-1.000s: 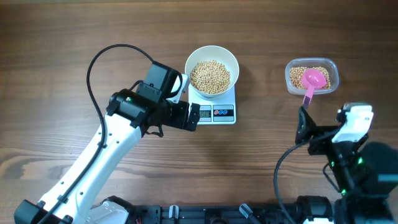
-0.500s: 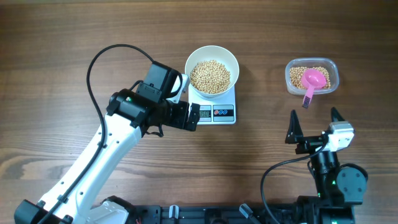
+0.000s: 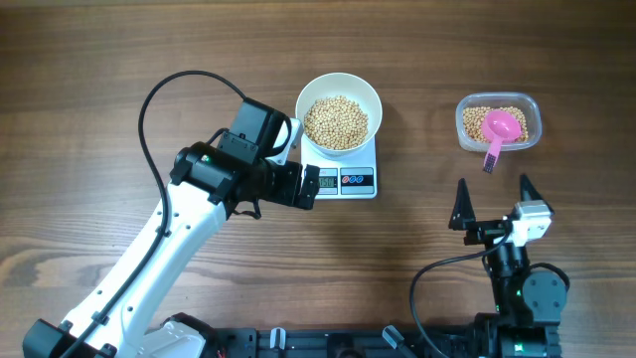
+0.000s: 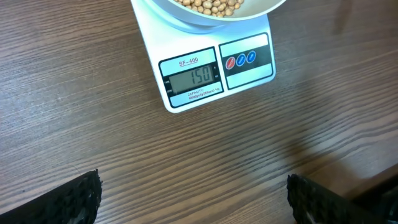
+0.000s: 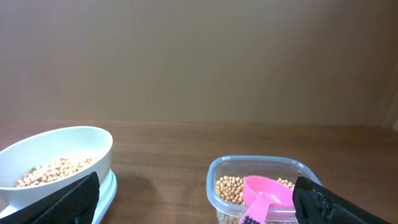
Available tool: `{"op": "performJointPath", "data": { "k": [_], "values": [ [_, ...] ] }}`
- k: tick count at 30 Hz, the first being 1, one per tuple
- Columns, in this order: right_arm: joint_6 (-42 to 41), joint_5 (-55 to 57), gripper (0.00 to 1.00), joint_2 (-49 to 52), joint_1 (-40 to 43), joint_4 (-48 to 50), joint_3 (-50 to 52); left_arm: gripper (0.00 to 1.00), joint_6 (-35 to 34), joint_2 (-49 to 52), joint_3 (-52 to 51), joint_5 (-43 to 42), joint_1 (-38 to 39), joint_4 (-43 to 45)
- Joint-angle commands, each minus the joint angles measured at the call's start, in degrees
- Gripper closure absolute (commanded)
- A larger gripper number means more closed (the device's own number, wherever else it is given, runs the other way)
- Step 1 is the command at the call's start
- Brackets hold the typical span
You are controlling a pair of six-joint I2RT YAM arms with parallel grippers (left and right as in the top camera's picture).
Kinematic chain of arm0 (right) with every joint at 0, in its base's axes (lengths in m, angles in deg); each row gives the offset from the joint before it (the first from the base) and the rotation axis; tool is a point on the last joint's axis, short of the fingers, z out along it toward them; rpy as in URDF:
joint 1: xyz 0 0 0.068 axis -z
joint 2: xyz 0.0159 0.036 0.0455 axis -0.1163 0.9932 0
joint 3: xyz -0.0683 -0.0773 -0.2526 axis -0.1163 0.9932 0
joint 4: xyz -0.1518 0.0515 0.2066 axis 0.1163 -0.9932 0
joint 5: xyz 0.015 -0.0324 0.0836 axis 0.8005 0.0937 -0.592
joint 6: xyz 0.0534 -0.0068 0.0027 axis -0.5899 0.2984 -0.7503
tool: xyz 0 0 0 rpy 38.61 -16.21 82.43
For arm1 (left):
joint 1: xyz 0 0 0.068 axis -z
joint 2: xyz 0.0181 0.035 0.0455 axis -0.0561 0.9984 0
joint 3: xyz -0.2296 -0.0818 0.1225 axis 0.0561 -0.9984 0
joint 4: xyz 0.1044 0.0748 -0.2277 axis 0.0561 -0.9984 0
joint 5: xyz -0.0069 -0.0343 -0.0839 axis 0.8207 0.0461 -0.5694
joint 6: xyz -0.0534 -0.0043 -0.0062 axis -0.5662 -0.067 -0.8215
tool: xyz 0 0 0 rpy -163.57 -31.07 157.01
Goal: Scoop item into bowl and weigh 150g on scale
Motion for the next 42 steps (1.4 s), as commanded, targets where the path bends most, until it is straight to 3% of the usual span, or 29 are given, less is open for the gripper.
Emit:
{"op": "performJointPath", "data": {
  "k": [1,5,42],
  "values": [
    [0.37,1.42,0.00,-0.94,-0.24,-0.04,0.48,0.00,-0.13,0.22,-0.15,-0.70,0.17,-0.04],
    [0.31,1.20,0.00,-0.83,-0.24,-3.43,0.48,0.00,-0.13,0.22,-0.15,-0.70,0.17,-0.04],
    [0.33,1.20,0.00,-0.20,-0.24,-3.39,0.48,0.00,-0.13,0.22,-0.15,-0.70,0.17,-0.09]
  ]
}}
